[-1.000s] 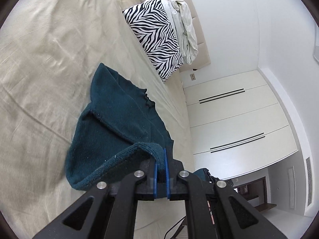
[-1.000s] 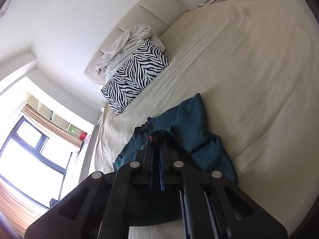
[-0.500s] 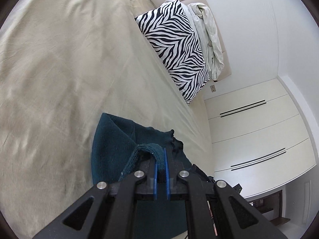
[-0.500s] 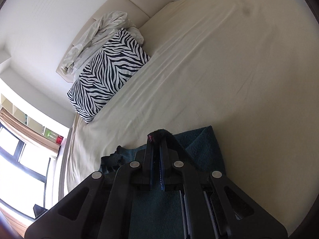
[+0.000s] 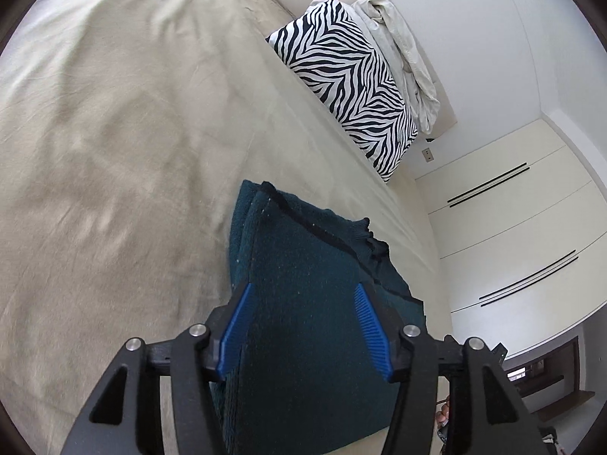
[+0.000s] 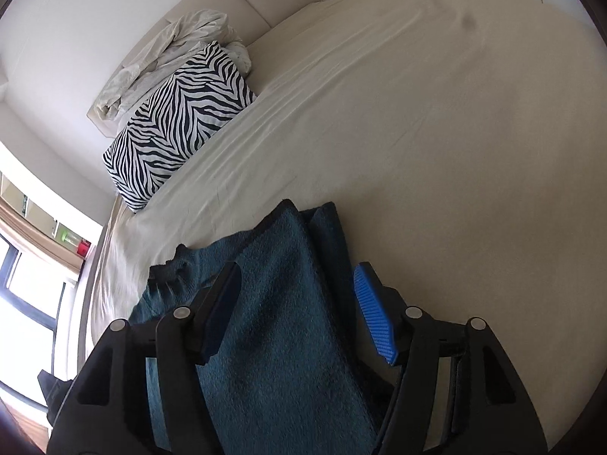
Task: Fold small clothes
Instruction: 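Grasp the folded edge with both tools and fold it toward the collar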
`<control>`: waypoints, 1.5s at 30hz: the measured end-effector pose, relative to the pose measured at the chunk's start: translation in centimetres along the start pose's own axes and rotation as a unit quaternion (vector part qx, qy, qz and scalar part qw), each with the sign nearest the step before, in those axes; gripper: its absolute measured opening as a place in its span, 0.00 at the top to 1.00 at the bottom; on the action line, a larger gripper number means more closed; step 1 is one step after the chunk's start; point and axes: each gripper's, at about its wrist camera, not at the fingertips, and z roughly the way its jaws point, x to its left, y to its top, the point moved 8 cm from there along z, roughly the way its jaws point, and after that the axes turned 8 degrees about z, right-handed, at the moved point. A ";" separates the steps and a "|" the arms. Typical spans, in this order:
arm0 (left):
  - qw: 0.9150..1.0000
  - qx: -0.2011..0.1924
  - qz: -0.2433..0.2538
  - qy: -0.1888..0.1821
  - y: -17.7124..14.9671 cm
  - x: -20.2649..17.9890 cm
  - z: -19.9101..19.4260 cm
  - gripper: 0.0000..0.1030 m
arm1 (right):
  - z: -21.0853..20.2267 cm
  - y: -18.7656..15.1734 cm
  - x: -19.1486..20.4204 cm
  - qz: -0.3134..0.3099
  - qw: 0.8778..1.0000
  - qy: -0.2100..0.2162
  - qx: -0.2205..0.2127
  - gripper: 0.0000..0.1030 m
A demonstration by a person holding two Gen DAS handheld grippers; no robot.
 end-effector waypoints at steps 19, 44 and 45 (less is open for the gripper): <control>0.992 0.031 0.064 0.100 -7.8 1.8 -1.4 0.84 | -6.6 -8.9 -4.8 -0.117 0.990 -0.081 0.024 0.95; 0.991 0.042 0.079 0.103 -8.4 2.9 -1.2 0.90 | -6.7 -10.4 -8.7 -0.047 0.997 -0.055 0.037 0.95; 0.991 0.042 0.079 0.103 -8.4 2.9 -1.2 0.90 | -6.9 -10.3 -8.8 -0.036 0.998 -0.045 0.038 0.94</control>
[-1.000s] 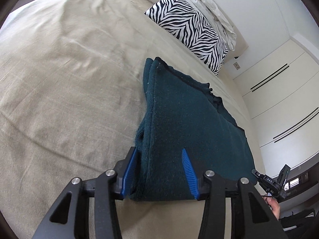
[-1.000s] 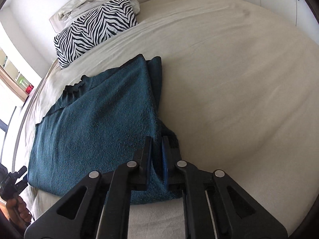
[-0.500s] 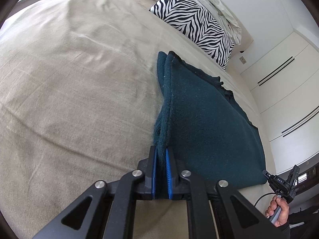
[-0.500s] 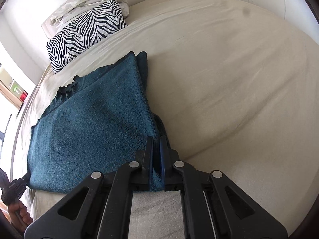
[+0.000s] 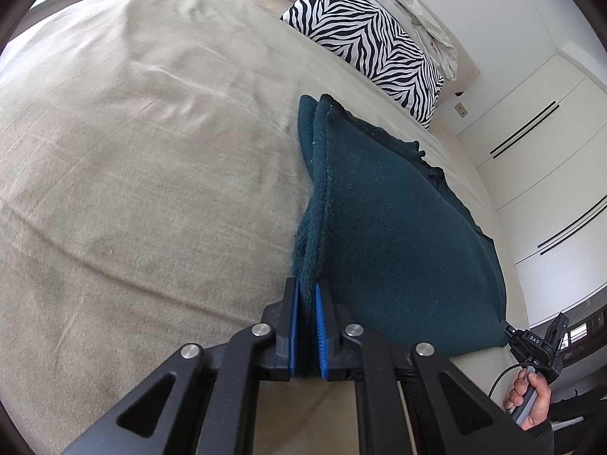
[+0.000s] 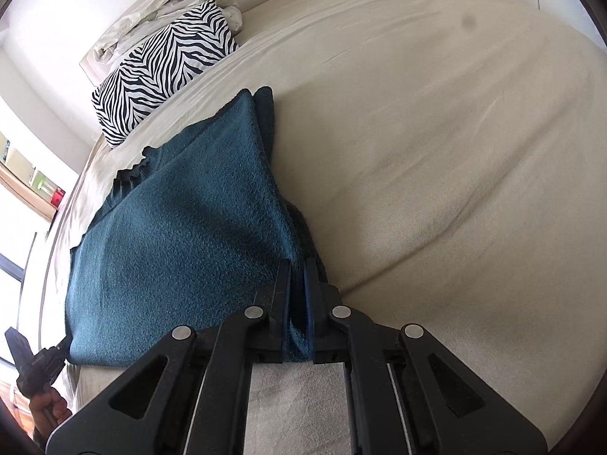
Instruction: Fold small clothes
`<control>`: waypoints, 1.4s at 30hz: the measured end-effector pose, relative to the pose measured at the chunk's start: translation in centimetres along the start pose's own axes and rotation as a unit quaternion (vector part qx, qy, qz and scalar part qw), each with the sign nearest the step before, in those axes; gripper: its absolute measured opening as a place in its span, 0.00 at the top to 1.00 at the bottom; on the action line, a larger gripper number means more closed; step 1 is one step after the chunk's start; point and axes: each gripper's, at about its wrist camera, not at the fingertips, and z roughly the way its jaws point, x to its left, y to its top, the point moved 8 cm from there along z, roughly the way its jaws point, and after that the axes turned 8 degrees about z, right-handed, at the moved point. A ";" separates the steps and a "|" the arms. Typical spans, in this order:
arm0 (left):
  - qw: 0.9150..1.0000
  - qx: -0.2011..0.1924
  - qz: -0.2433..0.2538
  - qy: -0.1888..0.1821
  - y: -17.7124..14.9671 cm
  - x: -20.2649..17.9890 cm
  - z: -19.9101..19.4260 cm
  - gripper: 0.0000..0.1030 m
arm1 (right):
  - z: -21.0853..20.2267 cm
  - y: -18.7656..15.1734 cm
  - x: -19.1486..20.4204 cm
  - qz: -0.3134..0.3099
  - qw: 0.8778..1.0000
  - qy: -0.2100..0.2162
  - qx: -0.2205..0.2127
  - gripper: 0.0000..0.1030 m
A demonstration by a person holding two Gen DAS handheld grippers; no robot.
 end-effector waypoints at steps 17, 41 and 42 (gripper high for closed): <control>0.983 -0.061 0.167 0.038 6.5 -12.6 0.2 0.76 | -2.4 0.4 15.3 0.015 0.971 0.237 0.010 0.45; 0.970 -0.001 0.236 0.065 3.9 -13.9 11.3 0.67 | 3.5 0.9 12.3 0.155 0.949 0.273 0.011 0.58; 0.969 -0.001 0.237 0.066 3.9 -13.9 11.3 0.67 | 3.6 0.5 13.9 0.139 0.949 0.281 0.024 0.58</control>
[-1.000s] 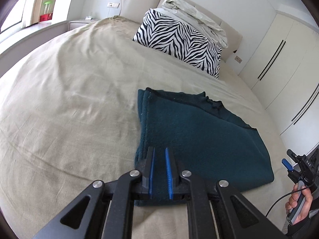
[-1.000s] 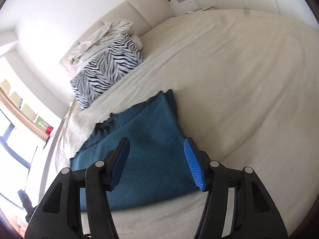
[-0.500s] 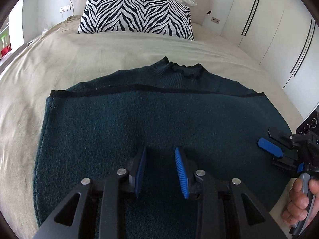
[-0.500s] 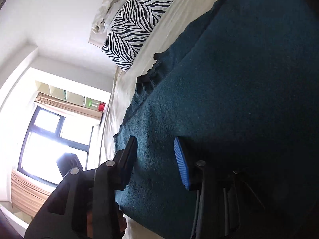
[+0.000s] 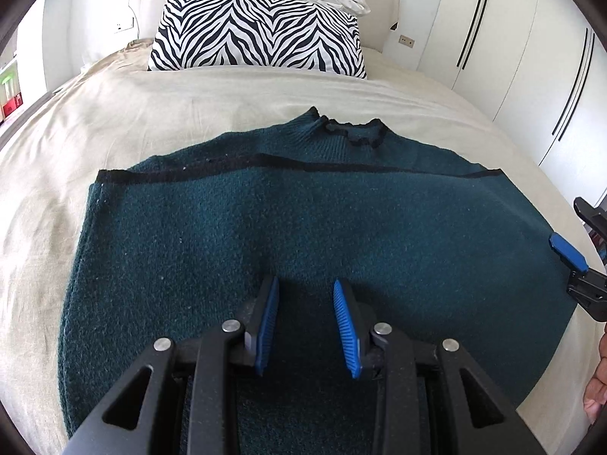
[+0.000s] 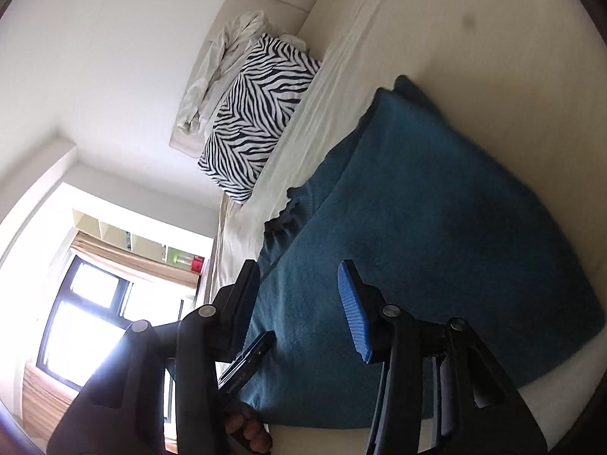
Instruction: Fold small clothes
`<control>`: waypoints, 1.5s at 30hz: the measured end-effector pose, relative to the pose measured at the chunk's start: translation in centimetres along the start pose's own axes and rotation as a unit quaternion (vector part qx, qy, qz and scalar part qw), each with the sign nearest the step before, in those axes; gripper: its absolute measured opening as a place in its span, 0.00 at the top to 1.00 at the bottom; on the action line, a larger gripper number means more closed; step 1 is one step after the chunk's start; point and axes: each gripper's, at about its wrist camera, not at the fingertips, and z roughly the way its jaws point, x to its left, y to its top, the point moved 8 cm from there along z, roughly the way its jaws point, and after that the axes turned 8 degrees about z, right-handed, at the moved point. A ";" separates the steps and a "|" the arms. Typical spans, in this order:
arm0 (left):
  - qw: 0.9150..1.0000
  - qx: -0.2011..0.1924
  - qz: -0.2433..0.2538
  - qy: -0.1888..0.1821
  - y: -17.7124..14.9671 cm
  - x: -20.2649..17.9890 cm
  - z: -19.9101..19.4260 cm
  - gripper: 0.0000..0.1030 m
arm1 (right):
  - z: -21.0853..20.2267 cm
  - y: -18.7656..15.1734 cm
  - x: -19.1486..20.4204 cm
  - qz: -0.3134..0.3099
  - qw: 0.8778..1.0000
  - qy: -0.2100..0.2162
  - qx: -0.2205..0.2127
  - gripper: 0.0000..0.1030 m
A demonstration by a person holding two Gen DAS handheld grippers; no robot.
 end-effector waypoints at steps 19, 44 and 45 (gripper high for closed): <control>1.000 0.000 0.000 -0.005 -0.1 0.2 0.2 0.67 | -3.3 4.8 -6.3 0.078 0.993 -0.043 -0.079 0.64; 1.000 0.005 0.001 -0.002 0.0 0.2 0.2 0.67 | -4.9 -2.1 -7.1 0.205 0.971 -0.002 -0.125 0.36; 1.000 0.005 0.001 -0.003 0.0 0.3 0.2 0.67 | -4.6 -1.6 -6.9 0.205 0.970 -0.004 -0.131 0.36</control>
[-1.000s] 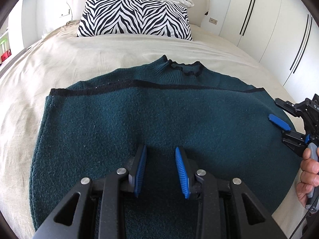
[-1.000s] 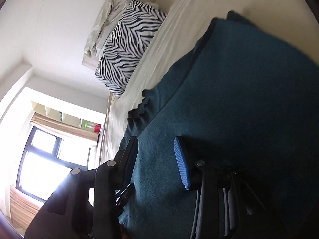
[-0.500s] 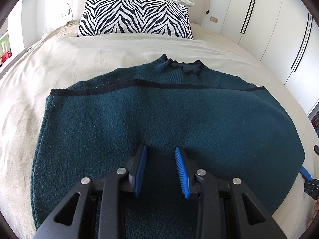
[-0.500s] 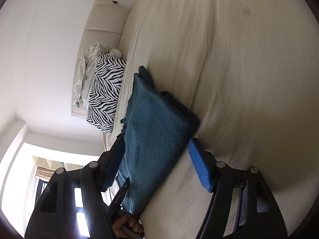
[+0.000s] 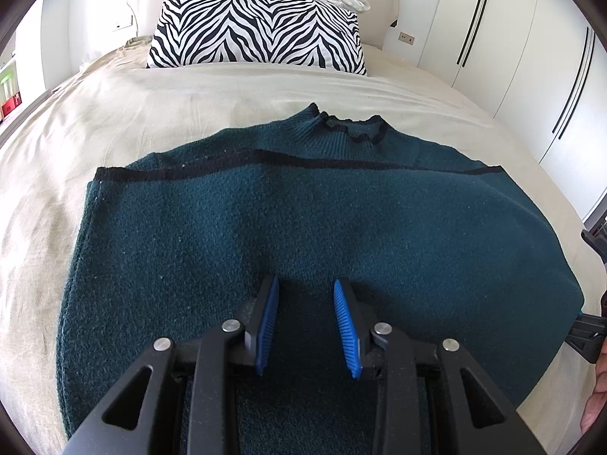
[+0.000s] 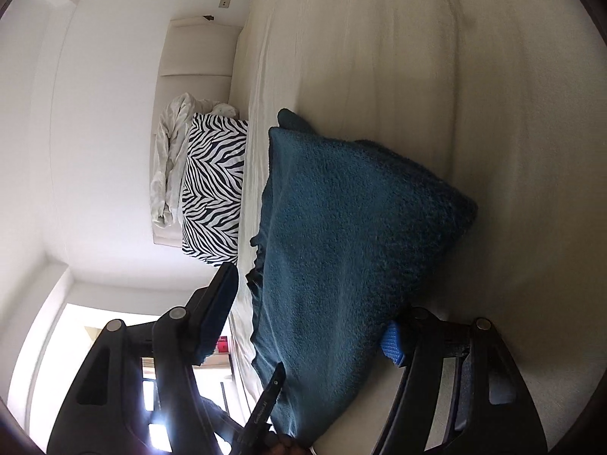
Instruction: Fold small clothes
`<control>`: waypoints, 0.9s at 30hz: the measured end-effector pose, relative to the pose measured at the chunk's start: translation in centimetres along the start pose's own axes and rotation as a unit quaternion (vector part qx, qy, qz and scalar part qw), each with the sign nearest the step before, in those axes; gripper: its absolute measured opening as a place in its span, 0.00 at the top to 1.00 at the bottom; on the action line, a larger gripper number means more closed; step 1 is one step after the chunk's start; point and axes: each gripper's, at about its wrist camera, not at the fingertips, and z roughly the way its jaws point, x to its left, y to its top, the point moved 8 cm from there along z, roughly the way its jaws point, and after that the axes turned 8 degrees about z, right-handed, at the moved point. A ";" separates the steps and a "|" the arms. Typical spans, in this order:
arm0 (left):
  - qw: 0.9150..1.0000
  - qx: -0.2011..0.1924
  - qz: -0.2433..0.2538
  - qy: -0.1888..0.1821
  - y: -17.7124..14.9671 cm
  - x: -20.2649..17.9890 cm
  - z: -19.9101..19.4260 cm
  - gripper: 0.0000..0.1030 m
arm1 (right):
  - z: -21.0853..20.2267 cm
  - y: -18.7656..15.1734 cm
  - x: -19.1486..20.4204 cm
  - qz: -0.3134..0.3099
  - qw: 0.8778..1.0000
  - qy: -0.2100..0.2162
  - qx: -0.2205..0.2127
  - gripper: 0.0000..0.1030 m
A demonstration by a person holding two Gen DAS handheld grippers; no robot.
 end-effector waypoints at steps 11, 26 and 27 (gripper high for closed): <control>1.000 -0.002 -0.005 -0.008 -0.1 0.1 -0.1 0.67 | 5.4 3.1 1.8 -0.053 0.998 -0.036 -0.018 0.41; 0.979 -0.006 -0.155 -0.131 -0.1 2.7 -1.7 0.69 | 5.4 2.0 3.4 -0.156 0.981 -0.109 -0.025 0.88; 0.975 -0.007 -0.174 -0.138 -0.2 3.2 -2.1 0.68 | 5.6 1.2 4.5 -0.181 0.977 -0.113 -0.026 0.88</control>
